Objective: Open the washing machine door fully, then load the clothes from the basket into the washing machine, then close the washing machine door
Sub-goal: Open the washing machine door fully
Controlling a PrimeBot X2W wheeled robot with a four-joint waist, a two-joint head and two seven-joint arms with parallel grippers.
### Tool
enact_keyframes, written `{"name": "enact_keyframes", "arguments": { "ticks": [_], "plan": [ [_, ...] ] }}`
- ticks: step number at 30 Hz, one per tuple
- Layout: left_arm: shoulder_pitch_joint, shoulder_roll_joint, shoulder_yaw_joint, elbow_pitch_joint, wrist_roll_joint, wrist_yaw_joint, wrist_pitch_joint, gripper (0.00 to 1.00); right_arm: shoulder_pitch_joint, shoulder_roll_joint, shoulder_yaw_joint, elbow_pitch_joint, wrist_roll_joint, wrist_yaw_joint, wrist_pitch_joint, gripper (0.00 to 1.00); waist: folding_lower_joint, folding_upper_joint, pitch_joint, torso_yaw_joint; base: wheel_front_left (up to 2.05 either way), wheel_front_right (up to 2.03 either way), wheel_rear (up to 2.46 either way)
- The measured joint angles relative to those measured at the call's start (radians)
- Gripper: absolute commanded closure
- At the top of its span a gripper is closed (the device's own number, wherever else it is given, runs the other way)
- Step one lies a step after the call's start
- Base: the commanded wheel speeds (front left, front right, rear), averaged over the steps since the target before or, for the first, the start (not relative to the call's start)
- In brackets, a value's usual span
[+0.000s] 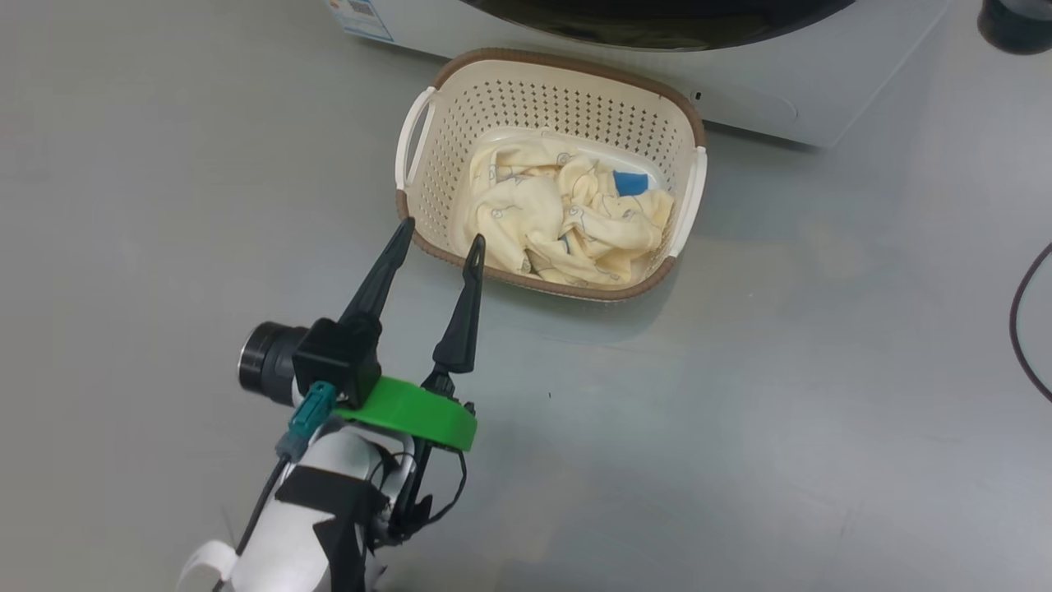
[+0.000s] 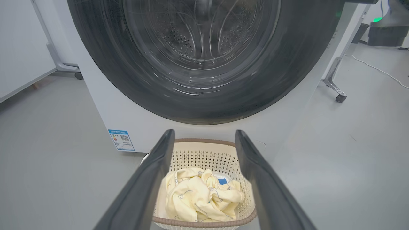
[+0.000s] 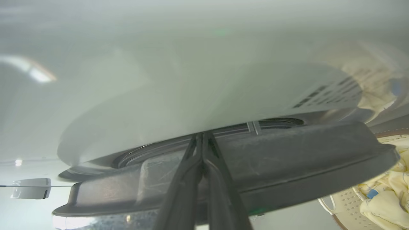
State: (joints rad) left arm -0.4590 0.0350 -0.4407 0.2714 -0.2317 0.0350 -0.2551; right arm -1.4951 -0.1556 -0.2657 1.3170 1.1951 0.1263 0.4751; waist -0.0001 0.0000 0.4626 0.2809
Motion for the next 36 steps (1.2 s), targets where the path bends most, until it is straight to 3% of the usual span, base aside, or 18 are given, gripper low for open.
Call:
{"name": "enact_keyframes", "arguments": {
  "ticks": [13, 26, 36],
  "plan": [
    [-0.014, 0.000, -0.017, -0.008, -0.009, 0.021, 0.000, 0.00, -0.010, -0.005, -0.023, -0.002, -0.017, 0.000, 0.060, 1.00, 0.0001, 0.0000, 0.025, 0.011, 0.00, 0.00, 0.00],
    [-0.014, 0.000, -0.016, -0.001, -0.009, 0.024, 0.000, 0.00, 0.000, 0.005, -0.023, -0.002, -0.017, 0.000, 0.229, 1.00, 0.0001, 0.0000, 0.009, -0.017, 0.00, 0.00, 0.00],
    [-0.014, 0.000, -0.005, 0.016, -0.009, 0.023, 0.000, 0.00, 0.107, 0.038, -0.025, -0.086, 0.035, 0.000, 0.387, 1.00, 0.0000, 0.0000, -0.020, -0.041, 0.00, 0.00, 0.00]
  ]
}}
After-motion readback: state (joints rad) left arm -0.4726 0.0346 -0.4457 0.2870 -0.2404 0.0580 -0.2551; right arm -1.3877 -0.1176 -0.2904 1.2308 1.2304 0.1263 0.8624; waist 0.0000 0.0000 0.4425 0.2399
